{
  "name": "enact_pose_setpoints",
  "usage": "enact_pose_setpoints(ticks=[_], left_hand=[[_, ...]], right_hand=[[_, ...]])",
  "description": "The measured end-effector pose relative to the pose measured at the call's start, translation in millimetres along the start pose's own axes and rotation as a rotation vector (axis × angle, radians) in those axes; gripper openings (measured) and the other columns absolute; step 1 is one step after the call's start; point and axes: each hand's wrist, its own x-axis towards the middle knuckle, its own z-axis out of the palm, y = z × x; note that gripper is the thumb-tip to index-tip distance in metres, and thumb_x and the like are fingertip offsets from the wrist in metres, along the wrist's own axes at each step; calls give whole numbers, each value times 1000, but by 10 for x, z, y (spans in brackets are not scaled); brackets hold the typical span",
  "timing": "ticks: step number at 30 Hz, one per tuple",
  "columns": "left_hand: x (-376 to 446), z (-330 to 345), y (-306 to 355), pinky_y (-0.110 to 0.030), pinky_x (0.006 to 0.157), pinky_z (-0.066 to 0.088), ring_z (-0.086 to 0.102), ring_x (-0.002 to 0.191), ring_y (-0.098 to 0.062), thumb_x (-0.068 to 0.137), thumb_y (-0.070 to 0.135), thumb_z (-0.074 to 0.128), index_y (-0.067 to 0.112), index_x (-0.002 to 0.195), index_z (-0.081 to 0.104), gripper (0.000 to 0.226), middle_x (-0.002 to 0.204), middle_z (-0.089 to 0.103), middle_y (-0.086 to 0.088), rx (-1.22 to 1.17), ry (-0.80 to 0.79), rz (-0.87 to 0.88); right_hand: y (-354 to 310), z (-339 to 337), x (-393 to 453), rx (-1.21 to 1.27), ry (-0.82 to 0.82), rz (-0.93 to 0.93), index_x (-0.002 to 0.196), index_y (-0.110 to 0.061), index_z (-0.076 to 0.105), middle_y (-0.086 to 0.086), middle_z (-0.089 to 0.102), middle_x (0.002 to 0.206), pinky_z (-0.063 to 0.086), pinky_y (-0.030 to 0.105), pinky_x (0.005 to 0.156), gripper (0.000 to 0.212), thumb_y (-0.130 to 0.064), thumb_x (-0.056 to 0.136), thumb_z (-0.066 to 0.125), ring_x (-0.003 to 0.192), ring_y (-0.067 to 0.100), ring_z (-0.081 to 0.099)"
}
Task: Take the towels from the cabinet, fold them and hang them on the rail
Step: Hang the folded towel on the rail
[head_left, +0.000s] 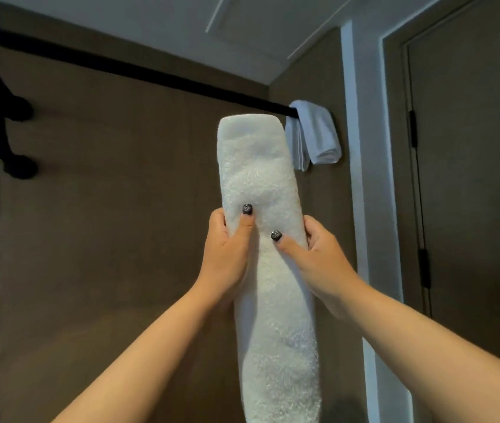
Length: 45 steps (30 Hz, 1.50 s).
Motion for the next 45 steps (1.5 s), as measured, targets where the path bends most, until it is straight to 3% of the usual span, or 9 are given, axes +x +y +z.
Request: enact_pose_setpoints(ticks=[2, 8, 16, 19, 24, 29, 37, 40, 45], left_hand=[[228, 93, -21, -21, 80, 53, 64, 96, 2, 97, 40, 54, 22, 115, 48, 27, 111, 61, 8, -18, -6, 18], [947, 310, -175, -18, 83, 52, 62, 109, -7, 92, 49, 54, 19, 128, 50, 47, 124, 61, 3, -32, -83, 74], [1649, 654, -562, -39, 87, 58, 70, 105, -22, 72, 42, 79, 14, 130, 52, 69, 119, 70, -5, -107, -266, 75], [1824, 848, -665, -37, 82, 59, 72, 99, -20, 78, 34, 83, 16, 122, 58, 54, 111, 74, -3, -64, -257, 113], [2265, 1107, -649, -32, 74, 61, 74, 89, -20, 92, 22, 66, 15, 115, 63, 24, 100, 76, -3, -39, -162, 170], [2823, 1284, -593, -31, 67, 62, 74, 78, -18, 94, 19, 65, 14, 103, 68, 11, 92, 77, -4, 71, 13, 239], [3466, 1355, -539, -31, 64, 61, 74, 78, -19, 92, 29, 68, 14, 100, 69, 17, 91, 75, -5, 279, 200, 371], [3649, 1333, -557, -27, 60, 60, 73, 74, -16, 91, 32, 69, 18, 97, 68, 15, 90, 75, -3, 357, 253, 405], [3902, 1229, -610, -43, 79, 60, 72, 86, -21, 89, 38, 69, 16, 110, 67, 30, 97, 74, -2, 461, 304, 437]], right_hand=[[24, -96, 225, 22, 5, -31, 108, -21, 64, -1, 74, 103, 59, 37, 85, 15, -22, 93, 66, 97, 18, 71], [7, -356, 1074, 117, 46, -133, 114, -20, 63, -2, 74, 105, 60, 32, 77, 20, -20, 94, 64, 96, 15, 72], [-64, -777, 2180, 76, 146, -348, 104, -22, 63, 0, 73, 102, 59, 32, 76, 12, -17, 94, 65, 91, 16, 72], [-93, -884, 2607, 57, 133, -379, 109, -19, 63, 1, 73, 103, 58, 34, 77, 17, -18, 93, 67, 90, 18, 72], [-152, -1051, 3269, 39, 82, -443, 99, -21, 65, 5, 74, 102, 59, 44, 85, 10, -19, 90, 69, 93, 23, 72], [-286, -1210, 3860, 67, 3, -476, 94, -19, 66, 6, 74, 105, 56, 27, 70, 8, -19, 89, 71, 87, 18, 71], [-436, -1281, 4599, 23, -13, -535, 83, -16, 67, 0, 72, 89, 53, 24, 61, 13, -26, 86, 75, 75, 14, 68], [-421, -1195, 4849, 45, 38, -519, 86, -12, 68, 4, 73, 91, 57, 30, 69, 22, -30, 81, 79, 84, 21, 70], [-417, -1030, 5113, -22, 158, -498, 97, -5, 70, 7, 72, 97, 60, 35, 78, 36, -31, 75, 83, 86, 25, 70]])
